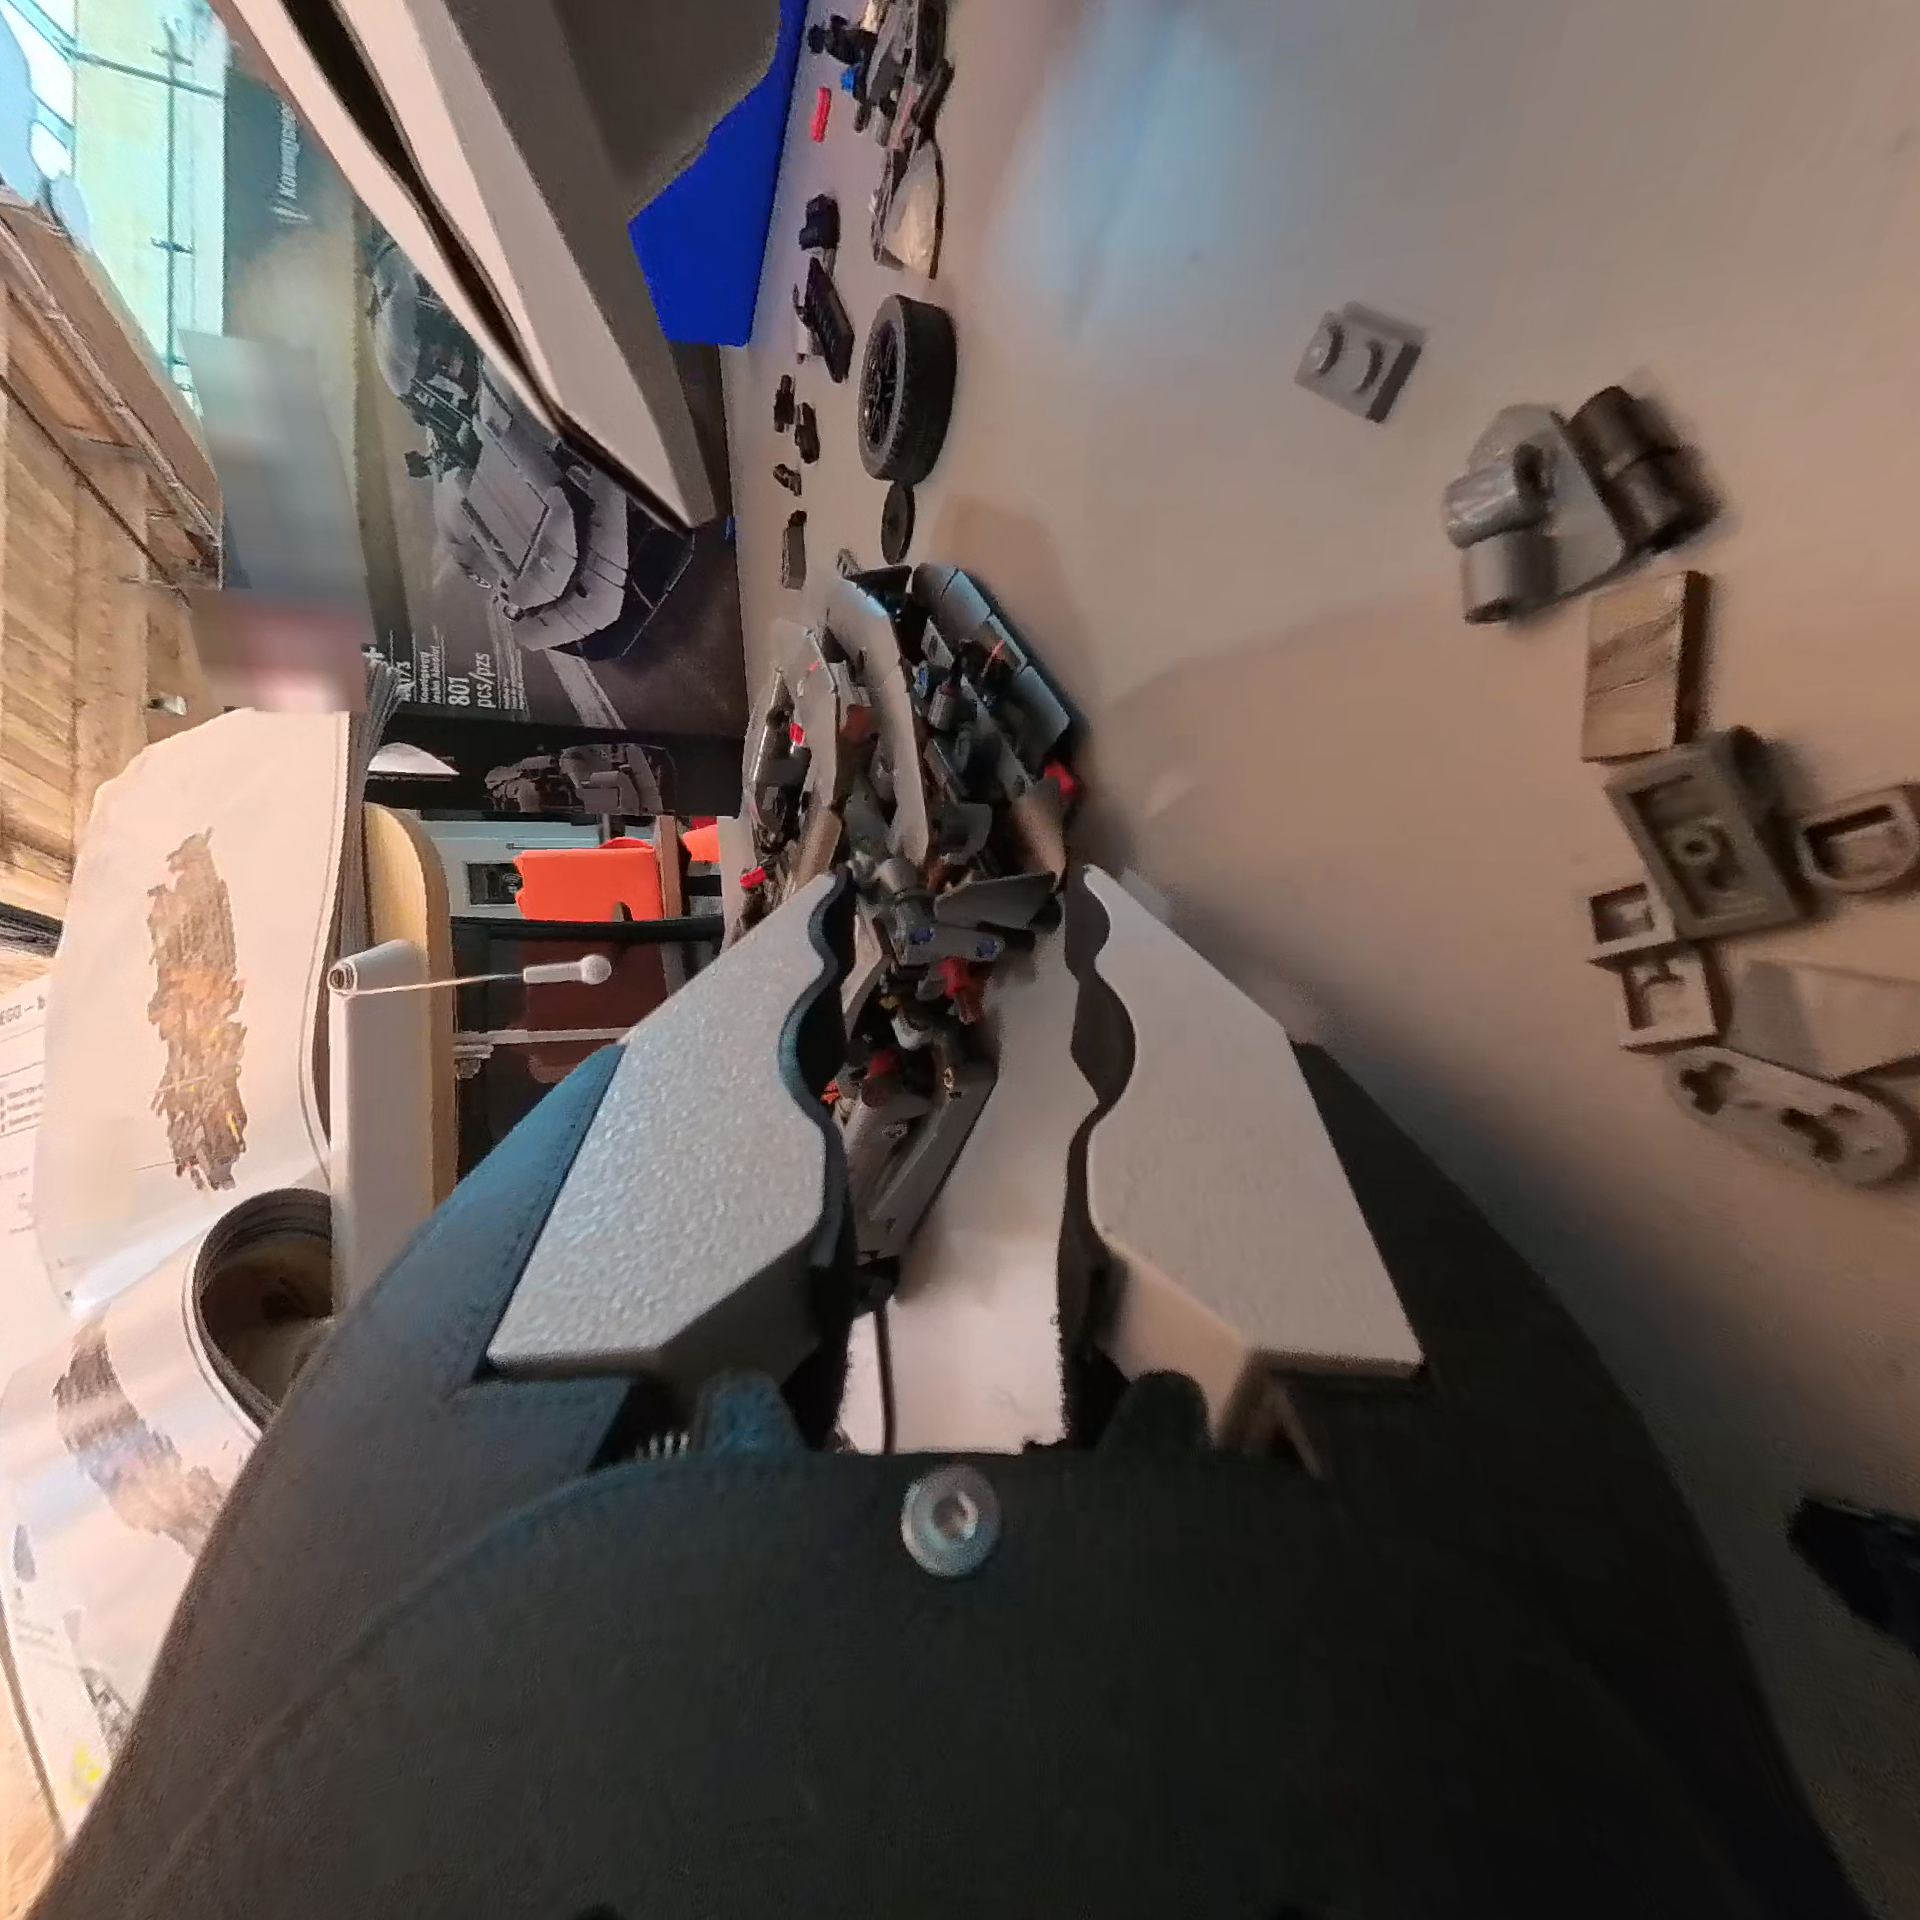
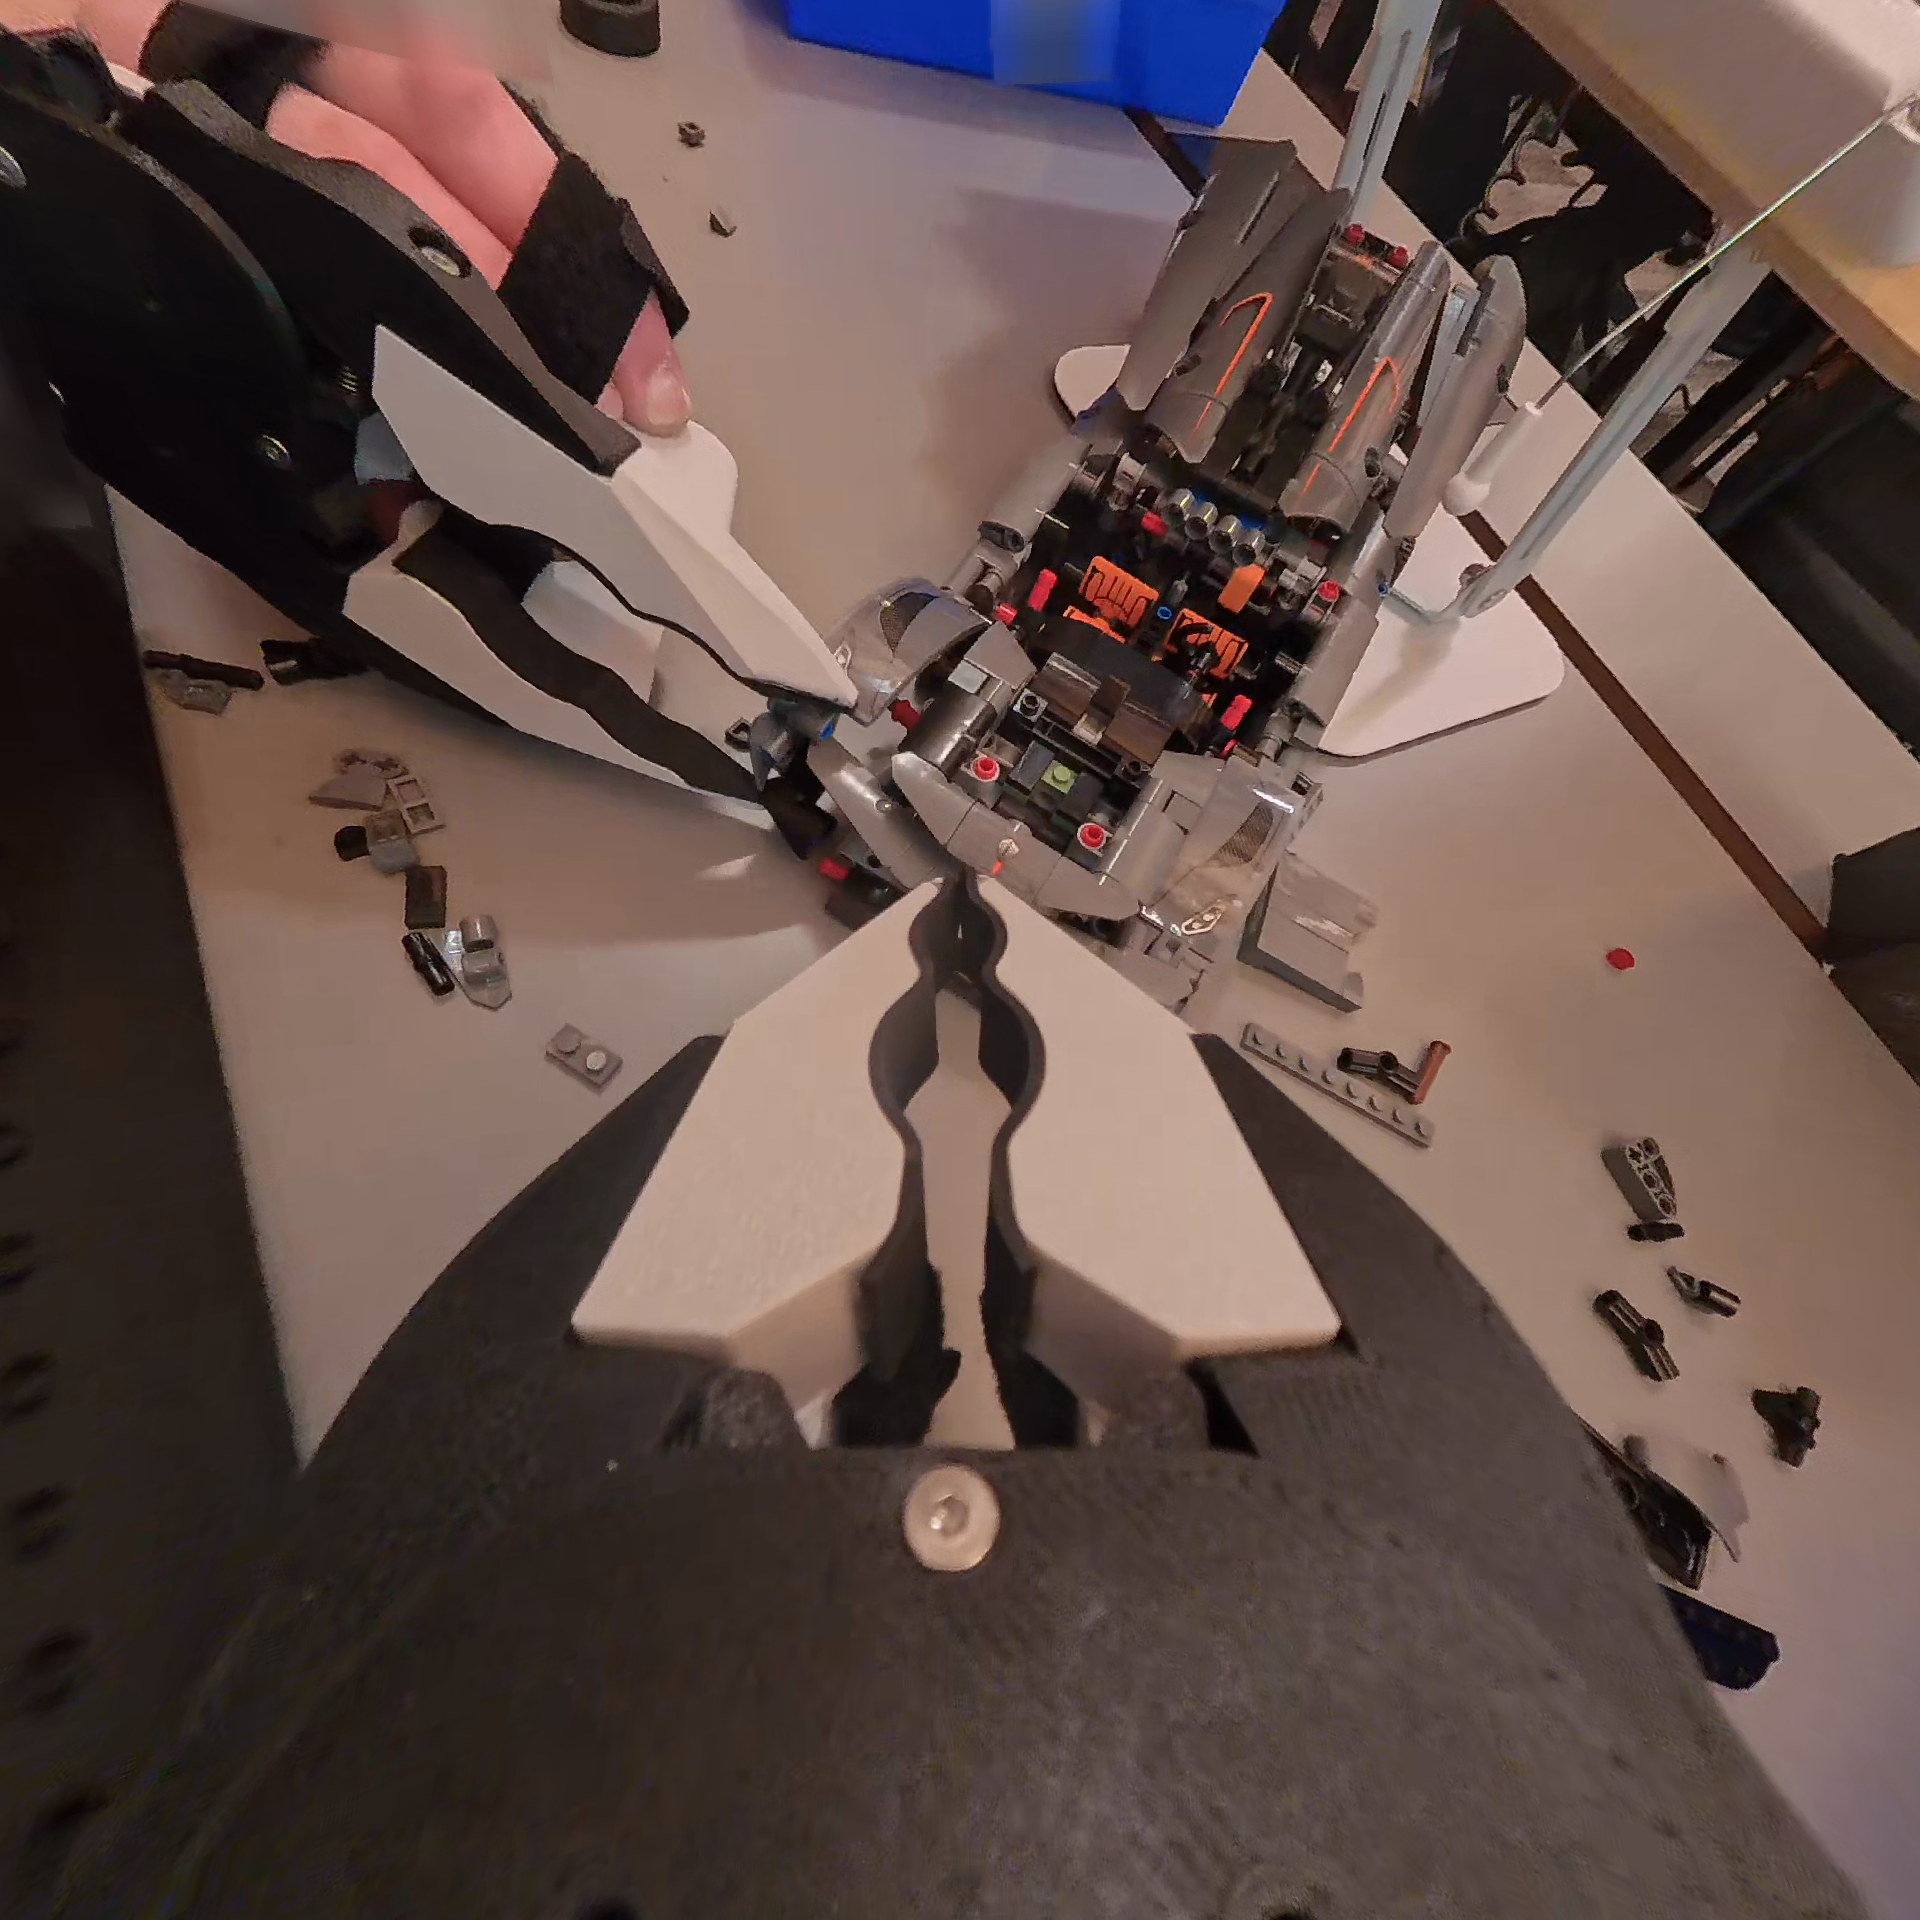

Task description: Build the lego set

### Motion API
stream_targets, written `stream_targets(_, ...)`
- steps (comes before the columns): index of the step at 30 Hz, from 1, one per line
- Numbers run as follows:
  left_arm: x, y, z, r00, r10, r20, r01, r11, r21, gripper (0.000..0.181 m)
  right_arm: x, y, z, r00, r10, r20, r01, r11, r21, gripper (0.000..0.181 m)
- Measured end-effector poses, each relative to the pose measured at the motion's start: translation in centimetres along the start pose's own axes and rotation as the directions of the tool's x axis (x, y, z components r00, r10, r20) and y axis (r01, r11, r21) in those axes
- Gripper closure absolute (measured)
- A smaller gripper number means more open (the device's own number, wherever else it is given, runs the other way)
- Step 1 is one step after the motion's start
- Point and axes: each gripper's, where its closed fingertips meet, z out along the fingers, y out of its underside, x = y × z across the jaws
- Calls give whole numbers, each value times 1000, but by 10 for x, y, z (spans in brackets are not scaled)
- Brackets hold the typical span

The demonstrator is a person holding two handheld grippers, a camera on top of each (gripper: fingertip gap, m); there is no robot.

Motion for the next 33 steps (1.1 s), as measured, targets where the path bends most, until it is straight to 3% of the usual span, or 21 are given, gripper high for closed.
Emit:
stream_targets(10, 0, 0, 2, 1000, 13, 8, -13, 1000, -4, 144, -18, 0, 9, 996, -18, 83, 18, 1000, -8, 176)
stream_targets(16, -1, 0, 2, 1000, 15, 19, -15, 1000, -4, 144, -24, 9, 36, 977, -212, 24, 214, 968, -129, 164)
stream_targets(22, -1, 1, 4, 1000, 1, 20, -1, 1000, -7, 144, -17, 15, 49, 926, -373, -61, 351, 908, -227, 172)
stream_targets(33, 4, 5, 10, 1000, -4, 6, 4, 999, -40, 144, -10, 19, 45, 934, -354, -46, 337, 917, -211, 181)
